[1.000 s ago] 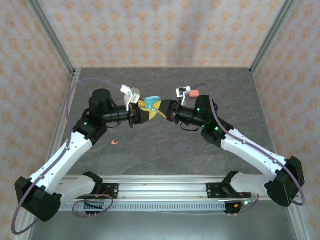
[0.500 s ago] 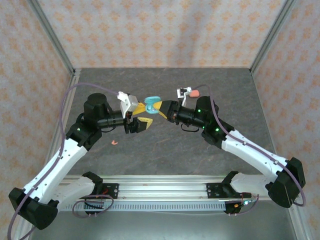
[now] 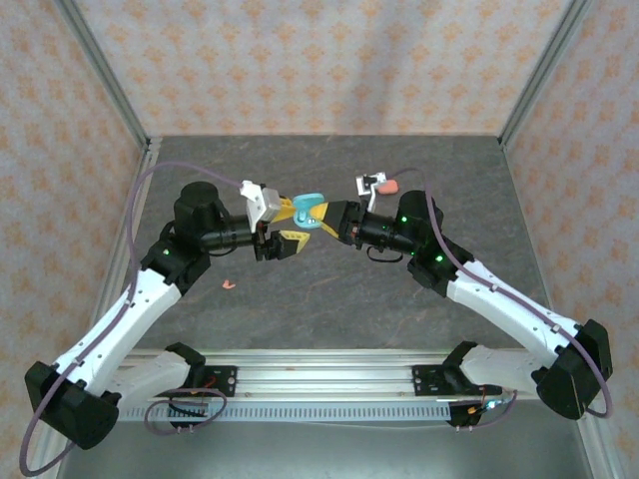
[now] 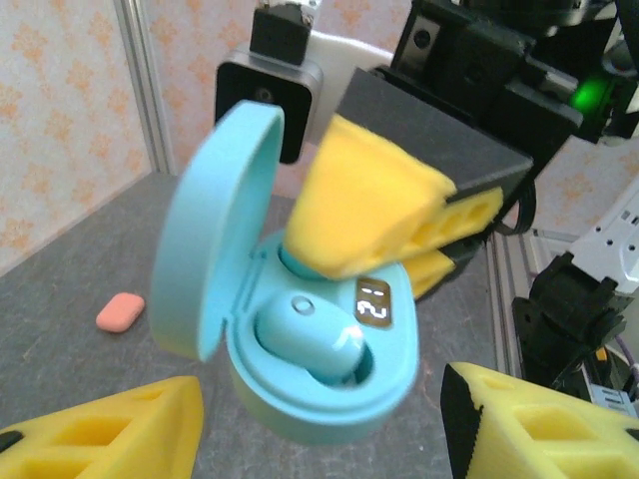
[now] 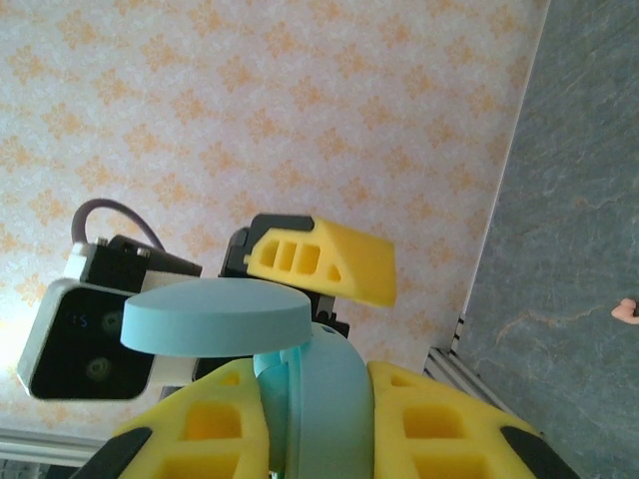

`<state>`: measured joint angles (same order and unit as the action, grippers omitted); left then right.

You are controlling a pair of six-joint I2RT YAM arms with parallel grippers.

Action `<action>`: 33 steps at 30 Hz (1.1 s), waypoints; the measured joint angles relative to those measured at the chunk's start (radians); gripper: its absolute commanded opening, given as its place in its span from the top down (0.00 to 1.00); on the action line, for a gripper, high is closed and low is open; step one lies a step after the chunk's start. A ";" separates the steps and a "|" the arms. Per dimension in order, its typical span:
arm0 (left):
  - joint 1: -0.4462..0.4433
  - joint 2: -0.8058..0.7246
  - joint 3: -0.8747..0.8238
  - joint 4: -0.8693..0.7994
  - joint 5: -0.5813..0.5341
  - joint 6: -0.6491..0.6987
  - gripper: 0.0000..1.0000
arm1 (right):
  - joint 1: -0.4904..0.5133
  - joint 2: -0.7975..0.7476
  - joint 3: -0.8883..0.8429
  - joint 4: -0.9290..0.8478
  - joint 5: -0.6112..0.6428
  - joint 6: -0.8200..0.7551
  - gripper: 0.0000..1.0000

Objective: Insert wireless bluetooth earbuds into charging case

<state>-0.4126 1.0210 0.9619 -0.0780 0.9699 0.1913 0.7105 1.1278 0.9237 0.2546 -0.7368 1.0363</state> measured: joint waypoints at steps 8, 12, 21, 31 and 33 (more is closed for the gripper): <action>-0.001 0.005 0.000 0.055 0.020 -0.024 0.44 | 0.000 0.018 0.000 0.000 -0.037 0.011 0.86; -0.011 0.022 0.000 0.066 0.027 -0.027 0.43 | 0.000 0.021 0.000 0.007 -0.046 0.016 0.86; -0.020 0.030 0.000 0.065 0.039 -0.018 0.46 | 0.000 0.021 0.000 0.008 -0.050 0.019 0.86; -0.020 0.030 0.000 0.060 0.040 -0.003 0.38 | 0.000 0.021 0.000 0.008 -0.057 0.026 0.86; -0.020 0.030 0.000 0.051 0.039 -0.006 0.37 | 0.000 0.021 0.000 0.008 -0.057 0.026 0.86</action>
<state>-0.4324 1.0508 0.9623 -0.0265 1.0088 0.1856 0.7105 1.1484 0.9237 0.2630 -0.7937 1.0626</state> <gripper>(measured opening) 0.618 0.219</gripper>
